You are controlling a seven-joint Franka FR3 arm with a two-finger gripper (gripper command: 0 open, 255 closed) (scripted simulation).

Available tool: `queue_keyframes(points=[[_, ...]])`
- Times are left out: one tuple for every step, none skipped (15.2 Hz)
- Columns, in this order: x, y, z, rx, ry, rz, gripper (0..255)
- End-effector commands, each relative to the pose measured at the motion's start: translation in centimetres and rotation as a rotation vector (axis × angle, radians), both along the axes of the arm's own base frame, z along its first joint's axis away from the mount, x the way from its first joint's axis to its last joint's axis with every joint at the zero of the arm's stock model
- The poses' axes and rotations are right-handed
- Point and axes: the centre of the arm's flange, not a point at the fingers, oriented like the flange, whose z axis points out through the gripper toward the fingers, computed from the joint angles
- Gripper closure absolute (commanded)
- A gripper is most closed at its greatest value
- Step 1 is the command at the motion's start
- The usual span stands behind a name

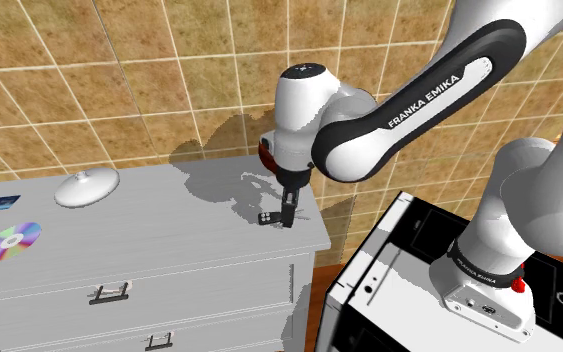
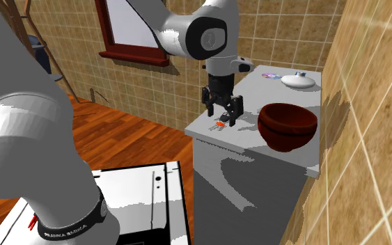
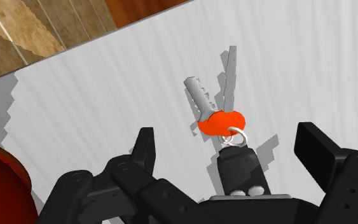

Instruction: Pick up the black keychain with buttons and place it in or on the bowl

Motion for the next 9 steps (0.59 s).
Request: queue_keyframes(points=[[0.04,0.08,-0.5,0.0,0.0,0.0,0],[0.04,0.08,-0.5,0.0,0.0,0.0,0],[0.04,0.08,-0.5,0.0,0.0,0.0,0],[0.04,0.08,-0.5,0.0,0.0,0.0,0],[0.04,0.08,-0.5,0.0,0.0,0.0,0],[0.04,0.08,-0.5,0.0,0.0,0.0,0],[0.04,0.08,-0.49,0.0,0.0,0.0,0],[0.04,0.08,-0.49,0.0,0.0,0.0,255],[0.04,0.08,-0.49,0.0,0.0,0.0,255]])
